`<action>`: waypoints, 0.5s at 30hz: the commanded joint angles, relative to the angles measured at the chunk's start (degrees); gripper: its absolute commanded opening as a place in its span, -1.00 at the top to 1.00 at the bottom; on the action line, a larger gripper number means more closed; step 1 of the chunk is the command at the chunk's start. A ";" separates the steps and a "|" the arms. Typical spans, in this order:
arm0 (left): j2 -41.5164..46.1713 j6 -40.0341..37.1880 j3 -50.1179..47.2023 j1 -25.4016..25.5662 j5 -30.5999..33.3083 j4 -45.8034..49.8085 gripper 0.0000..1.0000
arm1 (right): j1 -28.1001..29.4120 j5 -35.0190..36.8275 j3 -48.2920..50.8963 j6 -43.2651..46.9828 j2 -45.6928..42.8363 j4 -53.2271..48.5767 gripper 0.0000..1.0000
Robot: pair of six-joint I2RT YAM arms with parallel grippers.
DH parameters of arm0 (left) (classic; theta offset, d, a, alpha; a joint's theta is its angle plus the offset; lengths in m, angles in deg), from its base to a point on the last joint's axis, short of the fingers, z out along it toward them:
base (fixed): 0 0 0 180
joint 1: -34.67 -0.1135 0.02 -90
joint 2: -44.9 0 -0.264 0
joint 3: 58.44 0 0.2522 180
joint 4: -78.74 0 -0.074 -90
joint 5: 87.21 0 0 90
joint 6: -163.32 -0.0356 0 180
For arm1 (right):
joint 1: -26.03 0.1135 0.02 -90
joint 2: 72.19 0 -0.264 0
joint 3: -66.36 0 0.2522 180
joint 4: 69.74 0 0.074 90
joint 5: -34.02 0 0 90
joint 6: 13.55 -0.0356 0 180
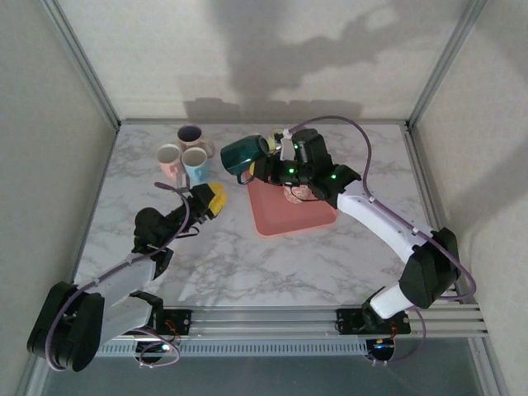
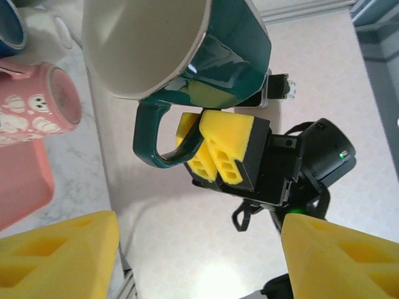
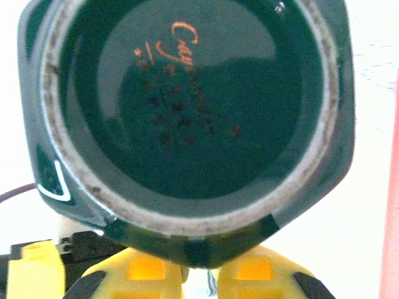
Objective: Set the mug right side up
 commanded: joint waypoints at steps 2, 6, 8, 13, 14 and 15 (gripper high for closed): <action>-2.08 3.01 0.69 1.81 0.92 -11.38 -0.37 | -0.38 -4.91 0.71 -3.80 -3.53 11.99 1.00; -4.72 3.40 1.98 3.45 1.92 -12.38 -0.35 | -0.39 -6.97 1.90 -6.46 -4.00 15.77 1.00; -5.82 4.08 2.39 4.00 2.24 -14.17 -0.34 | -0.38 -7.76 2.56 -8.03 -4.10 17.59 1.00; -7.08 5.11 4.18 4.82 3.36 -17.32 -0.26 | -0.28 -9.23 4.58 -10.90 -4.46 21.11 1.00; -7.04 5.01 4.62 4.86 3.49 -17.02 -0.25 | -0.21 -9.45 4.80 -11.30 -4.52 21.59 1.00; -7.17 4.73 5.09 4.78 3.59 -16.87 -0.23 | -0.10 -9.71 4.99 -11.65 -4.56 22.01 1.00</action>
